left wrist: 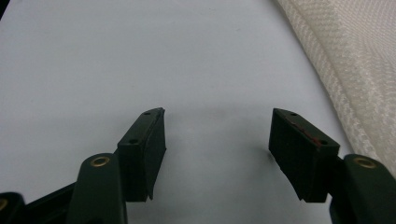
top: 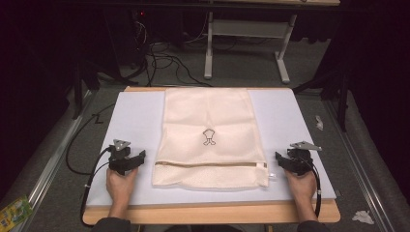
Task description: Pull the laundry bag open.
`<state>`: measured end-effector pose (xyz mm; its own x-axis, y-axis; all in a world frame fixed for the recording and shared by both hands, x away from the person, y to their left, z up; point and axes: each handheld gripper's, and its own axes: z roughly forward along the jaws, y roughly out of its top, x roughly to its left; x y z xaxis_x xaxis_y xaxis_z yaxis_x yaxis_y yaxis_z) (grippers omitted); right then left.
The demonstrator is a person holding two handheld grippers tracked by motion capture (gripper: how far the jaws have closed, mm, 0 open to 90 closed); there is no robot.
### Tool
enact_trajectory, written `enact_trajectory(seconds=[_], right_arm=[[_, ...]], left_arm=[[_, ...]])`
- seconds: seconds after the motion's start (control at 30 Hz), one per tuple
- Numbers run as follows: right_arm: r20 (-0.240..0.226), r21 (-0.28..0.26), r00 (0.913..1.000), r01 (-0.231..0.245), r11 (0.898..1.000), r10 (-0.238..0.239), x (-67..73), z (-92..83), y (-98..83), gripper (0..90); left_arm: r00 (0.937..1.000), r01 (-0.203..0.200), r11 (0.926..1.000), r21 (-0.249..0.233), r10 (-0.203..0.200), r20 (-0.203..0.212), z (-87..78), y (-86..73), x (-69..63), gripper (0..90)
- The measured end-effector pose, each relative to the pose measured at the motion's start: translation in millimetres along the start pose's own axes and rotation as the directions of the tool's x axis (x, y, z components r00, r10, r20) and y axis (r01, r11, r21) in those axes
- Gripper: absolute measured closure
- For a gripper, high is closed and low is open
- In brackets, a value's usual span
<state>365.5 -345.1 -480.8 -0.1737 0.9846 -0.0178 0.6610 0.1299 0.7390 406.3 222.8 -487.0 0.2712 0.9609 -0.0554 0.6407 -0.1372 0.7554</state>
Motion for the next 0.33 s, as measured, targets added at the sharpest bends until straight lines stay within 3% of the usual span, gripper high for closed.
enact_trajectory(seconds=[0.33], right_arm=[[0.002,0.005,1.0000,0.004,1.000,-0.004,0.5,-0.3,0.0,46.3]], left_arm=[[1.0000,-0.005,1.0000,-0.001,0.005,-0.004,0.6,-0.1,-1.2,35.6]])
